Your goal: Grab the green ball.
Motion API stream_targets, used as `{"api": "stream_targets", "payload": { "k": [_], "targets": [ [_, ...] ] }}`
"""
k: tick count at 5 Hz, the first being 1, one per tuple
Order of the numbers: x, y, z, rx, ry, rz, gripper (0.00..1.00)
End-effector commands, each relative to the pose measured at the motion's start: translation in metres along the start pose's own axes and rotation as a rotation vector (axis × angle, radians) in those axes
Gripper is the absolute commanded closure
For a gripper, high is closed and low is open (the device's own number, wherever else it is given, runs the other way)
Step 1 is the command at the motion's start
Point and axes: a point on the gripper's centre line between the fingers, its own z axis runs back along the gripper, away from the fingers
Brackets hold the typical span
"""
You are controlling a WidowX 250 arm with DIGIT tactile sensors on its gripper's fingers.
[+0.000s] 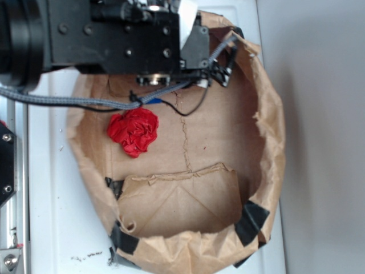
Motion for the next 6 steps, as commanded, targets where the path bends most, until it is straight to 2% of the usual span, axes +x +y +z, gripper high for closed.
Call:
{"api": "stream_targets", "payload": {
  "k": [1,3,4,5,6],
  "targets": [
    [0.002,-0.012,-0.042,0.083,-0.091,-0.009,0.00],
    [0.004,-0.021,-0.062,0.131,-0.117,0.003,0.00],
    [0.003,-0.022,-0.063,0.112,-0.116,-0.006,1.00],
    [0.000,-0.021,-0.054,0.076,-0.100,-0.035,1.00],
    [0.002,-0.020,-0.032,-0.018,-0.096,-0.084,1.00]
  ]
}}
